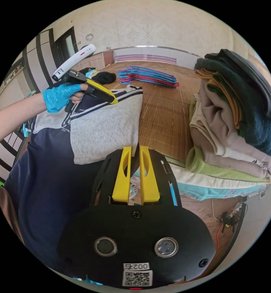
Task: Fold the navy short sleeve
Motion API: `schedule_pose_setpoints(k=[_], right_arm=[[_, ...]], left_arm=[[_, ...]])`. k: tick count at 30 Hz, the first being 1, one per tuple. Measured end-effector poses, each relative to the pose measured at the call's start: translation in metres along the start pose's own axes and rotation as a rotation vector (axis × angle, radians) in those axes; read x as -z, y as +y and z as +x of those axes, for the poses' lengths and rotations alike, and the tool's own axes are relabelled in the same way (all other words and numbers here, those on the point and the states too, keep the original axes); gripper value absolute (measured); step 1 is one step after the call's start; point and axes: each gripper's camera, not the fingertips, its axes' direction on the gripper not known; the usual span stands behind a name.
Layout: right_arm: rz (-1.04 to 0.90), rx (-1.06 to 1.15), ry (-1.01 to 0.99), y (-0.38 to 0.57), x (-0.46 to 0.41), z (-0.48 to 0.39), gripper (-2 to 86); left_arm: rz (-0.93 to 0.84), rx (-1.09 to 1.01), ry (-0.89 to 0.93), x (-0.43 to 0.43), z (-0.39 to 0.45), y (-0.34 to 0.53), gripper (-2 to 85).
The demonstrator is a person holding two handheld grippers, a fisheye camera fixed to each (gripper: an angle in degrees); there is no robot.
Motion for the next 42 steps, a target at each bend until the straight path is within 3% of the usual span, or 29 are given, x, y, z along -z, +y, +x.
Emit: schedule_pose_setpoints(k=[9, 17, 23, 31, 42], right_arm=[[0.007, 0.013, 0.004, 0.0, 0.009, -0.024, 5.4], [0.029, 0.205, -0.165, 0.015, 0.029, -0.091, 6.1], [-0.031, 0.328, -0.104, 0.021, 0.013, -0.147, 8.2], [-0.063, 0.274, -0.066, 0.016, -0.002, -0.177, 5.5], [-0.094, 0.205, -0.158, 0.017, 0.001, -0.199, 1.2]], left_arm=[[0.044, 0.086, -0.012, 0.024, -0.015, 0.038, 3.0], [0.029, 0.047, 0.079, 0.048, -0.005, 0.104, 4.0], [-0.047, 0.06, 0.017, 0.052, 0.005, 0.149, 3.8], [-0.067, 0.052, -0.013, 0.062, 0.017, 0.186, 4.5], [-0.021, 0.125, 0.008, 0.08, 0.025, 0.242, -0.8]])
